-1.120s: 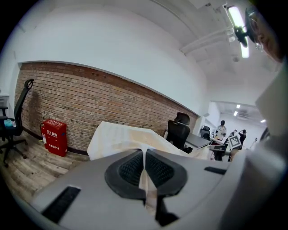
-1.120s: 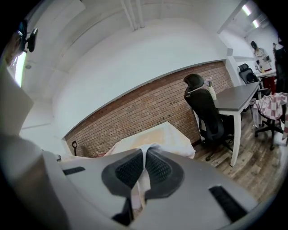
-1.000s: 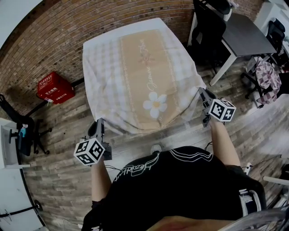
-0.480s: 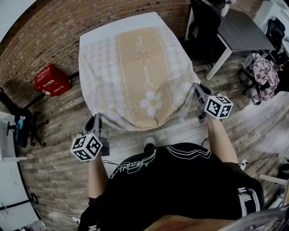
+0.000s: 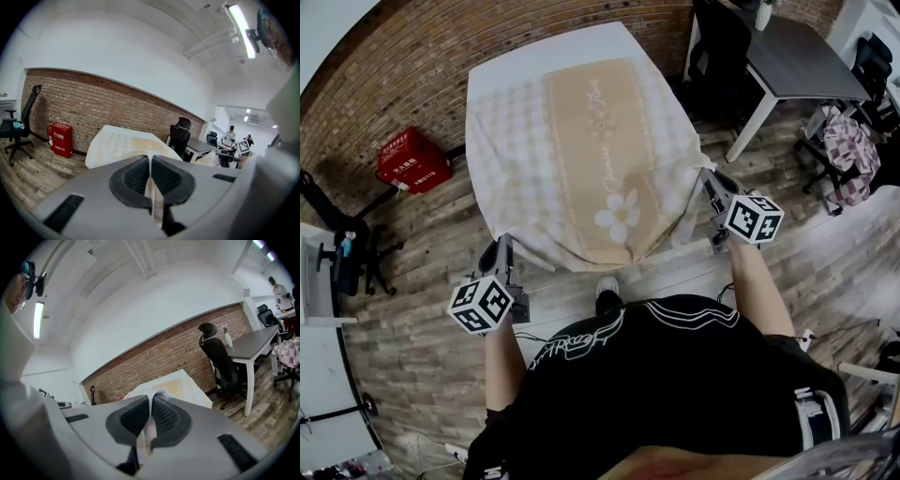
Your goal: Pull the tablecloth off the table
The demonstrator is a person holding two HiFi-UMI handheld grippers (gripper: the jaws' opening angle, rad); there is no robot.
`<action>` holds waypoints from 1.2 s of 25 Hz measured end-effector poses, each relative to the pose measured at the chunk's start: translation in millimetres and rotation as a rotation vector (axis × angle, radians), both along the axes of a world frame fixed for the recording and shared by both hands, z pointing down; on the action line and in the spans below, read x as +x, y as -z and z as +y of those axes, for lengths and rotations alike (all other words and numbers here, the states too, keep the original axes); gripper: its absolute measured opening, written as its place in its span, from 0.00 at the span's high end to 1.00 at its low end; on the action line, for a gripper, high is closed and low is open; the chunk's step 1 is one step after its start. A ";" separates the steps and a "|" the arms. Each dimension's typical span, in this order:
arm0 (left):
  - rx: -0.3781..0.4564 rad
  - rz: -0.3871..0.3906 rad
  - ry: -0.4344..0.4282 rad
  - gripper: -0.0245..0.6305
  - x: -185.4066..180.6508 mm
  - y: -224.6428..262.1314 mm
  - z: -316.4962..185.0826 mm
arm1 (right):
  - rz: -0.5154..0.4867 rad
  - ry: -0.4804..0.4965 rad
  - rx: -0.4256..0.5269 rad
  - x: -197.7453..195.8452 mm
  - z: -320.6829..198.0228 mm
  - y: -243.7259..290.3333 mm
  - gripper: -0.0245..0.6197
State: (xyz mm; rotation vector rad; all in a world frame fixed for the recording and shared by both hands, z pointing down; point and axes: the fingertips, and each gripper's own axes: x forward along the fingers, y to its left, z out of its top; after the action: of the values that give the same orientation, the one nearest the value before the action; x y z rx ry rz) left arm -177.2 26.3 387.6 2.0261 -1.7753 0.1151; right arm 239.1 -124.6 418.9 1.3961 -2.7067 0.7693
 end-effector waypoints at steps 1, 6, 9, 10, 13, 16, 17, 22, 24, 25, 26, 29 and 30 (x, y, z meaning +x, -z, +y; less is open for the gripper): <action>0.001 -0.001 0.000 0.96 2.2 0.0 3.9 | -0.001 0.000 0.000 1.7 2.9 0.1 0.97; 0.003 0.002 0.005 0.96 11.9 -2.2 22.9 | -0.002 0.008 0.001 8.6 18.5 -0.6 0.97; 0.008 0.004 0.008 0.96 17.2 -2.0 33.5 | -0.003 0.013 0.003 13.1 26.6 0.6 0.96; 0.009 0.003 0.008 0.96 18.2 -1.3 36.2 | -0.003 0.013 0.004 14.0 28.9 1.5 0.97; 0.014 0.003 0.009 0.96 22.1 -0.2 44.5 | -0.004 0.017 0.007 17.2 36.7 3.0 0.96; 0.024 0.006 0.014 0.96 30.9 -3.5 58.4 | -0.004 0.024 0.010 25.0 50.0 -0.7 0.97; 0.026 0.008 0.016 0.96 33.3 -4.2 62.7 | -0.004 0.026 0.010 27.0 54.3 -1.2 0.96; 0.026 0.002 0.010 0.96 42.3 -5.1 77.8 | 0.004 0.036 0.012 30.6 72.2 2.2 0.96; 0.025 0.002 0.006 0.96 45.1 -5.8 80.5 | 0.010 0.043 0.014 29.6 77.0 3.9 0.96; 0.023 0.004 0.004 0.96 45.9 -5.6 81.6 | 0.011 0.047 0.015 28.6 79.0 5.3 0.97; 0.022 0.006 0.003 0.96 46.8 -5.6 83.8 | 0.010 0.049 0.016 28.0 81.7 6.7 0.97; 0.018 0.008 0.001 0.96 52.1 -7.3 94.7 | 0.005 0.055 0.019 30.6 93.2 7.6 0.97; 0.017 0.008 0.000 0.96 54.1 -8.1 97.0 | 0.004 0.056 0.019 32.2 95.8 7.1 0.97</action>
State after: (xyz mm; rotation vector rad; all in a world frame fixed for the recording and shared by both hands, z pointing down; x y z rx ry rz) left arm -123.2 123.3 395.8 2.0356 -1.7770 0.0915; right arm 271.2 -28.8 411.8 1.3179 -2.7440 0.7381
